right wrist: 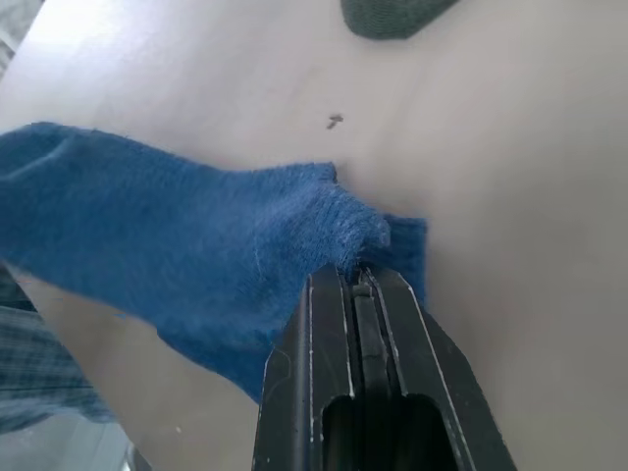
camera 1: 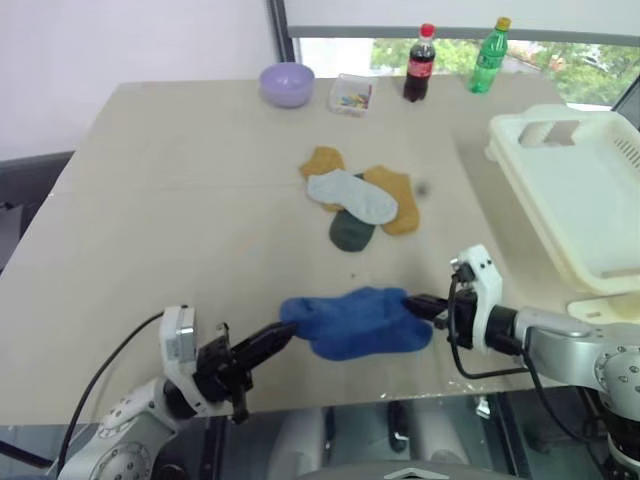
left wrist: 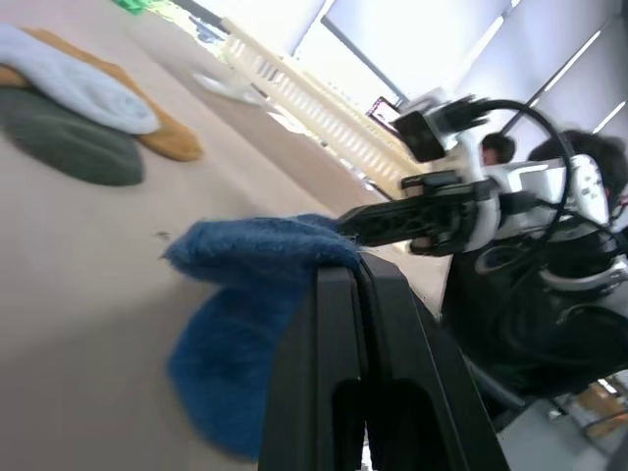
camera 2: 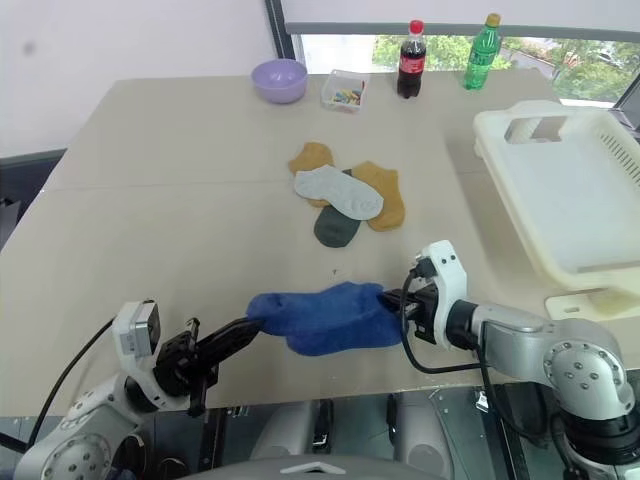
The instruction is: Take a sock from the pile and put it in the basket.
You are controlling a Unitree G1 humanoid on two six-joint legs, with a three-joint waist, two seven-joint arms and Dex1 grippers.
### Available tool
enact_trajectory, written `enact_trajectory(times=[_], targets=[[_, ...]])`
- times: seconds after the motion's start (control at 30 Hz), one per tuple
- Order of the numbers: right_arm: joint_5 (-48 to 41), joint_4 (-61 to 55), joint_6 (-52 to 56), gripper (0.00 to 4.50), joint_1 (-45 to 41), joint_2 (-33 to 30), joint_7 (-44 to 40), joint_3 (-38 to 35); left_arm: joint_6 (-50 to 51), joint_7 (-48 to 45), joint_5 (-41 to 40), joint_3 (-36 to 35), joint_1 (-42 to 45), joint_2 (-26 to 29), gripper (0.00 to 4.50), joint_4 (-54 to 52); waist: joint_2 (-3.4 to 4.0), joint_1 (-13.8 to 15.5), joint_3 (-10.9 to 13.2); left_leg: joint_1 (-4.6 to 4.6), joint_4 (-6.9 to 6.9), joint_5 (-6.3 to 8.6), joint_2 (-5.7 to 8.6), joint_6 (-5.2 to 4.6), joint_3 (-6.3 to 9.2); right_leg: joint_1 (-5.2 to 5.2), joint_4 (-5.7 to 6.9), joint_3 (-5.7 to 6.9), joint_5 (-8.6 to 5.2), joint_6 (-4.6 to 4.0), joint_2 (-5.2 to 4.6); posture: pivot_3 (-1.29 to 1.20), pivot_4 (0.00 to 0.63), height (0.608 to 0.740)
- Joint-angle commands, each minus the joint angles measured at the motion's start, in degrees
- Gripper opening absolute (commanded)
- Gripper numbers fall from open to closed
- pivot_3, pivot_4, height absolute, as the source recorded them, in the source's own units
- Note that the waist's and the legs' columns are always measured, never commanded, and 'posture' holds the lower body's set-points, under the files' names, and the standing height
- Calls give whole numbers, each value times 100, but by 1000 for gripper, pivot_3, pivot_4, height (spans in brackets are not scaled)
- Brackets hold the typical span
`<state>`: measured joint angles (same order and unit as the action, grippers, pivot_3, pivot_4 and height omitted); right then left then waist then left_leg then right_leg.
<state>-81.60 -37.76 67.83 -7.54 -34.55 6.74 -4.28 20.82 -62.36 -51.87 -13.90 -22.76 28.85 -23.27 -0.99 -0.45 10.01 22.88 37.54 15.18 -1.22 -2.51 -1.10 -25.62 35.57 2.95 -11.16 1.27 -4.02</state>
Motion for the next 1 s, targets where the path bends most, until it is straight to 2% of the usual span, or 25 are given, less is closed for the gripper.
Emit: enact_trajectory(times=[0.03,0.23,0.3,0.37,0.5,0.8,1.0], targets=[[-226,-361,-279,0,192,-186,-145,-112,-320,-482,110,-78,11,-20,79,392,-1,-9,1,0,0,0,-1,0,-1,0,0,0,0,0,1,0,150,736],[-209,-461,-505,0,383,-404,-48,-111,-314,-918,234,-146,328,230,79,1158,-9,10,1,0,3,0,-3,0,1,1,2,1,1,1,1,0,150,736],[-211,-456,-555,0,389,-443,-39,-89,-35,-39,407,542,345,-115,79,101,-9,13,2,0,17,0,-4,0,0,2,11,1,2,2,0,0,150,736],[-216,-452,-599,0,404,-479,-4,-68,357,1037,605,1389,540,-563,585,-914,-8,64,4,3,32,0,-10,0,1,4,17,-1,5,7,-1,0,150,736],[-196,-437,-710,0,452,-569,8,-10,802,1925,772,1777,658,-710,1837,-1351,-32,107,1,15,78,4,6,3,-16,14,15,-61,28,47,1,0,150,736],[-131,-394,-888,0,447,-611,-11,139,800,2091,911,1550,1124,-388,1837,-1181,-31,122,0,6,81,3,-4,3,-6,14,26,-69,30,49,35,0,150,736],[-106,-407,-949,0,502,-635,-14,174,1430,2257,-18,1152,1250,-261,1837,-1226,-31,119,0,8,82,3,-2,3,-18,14,25,-85,31,49,32,0,150,736]])
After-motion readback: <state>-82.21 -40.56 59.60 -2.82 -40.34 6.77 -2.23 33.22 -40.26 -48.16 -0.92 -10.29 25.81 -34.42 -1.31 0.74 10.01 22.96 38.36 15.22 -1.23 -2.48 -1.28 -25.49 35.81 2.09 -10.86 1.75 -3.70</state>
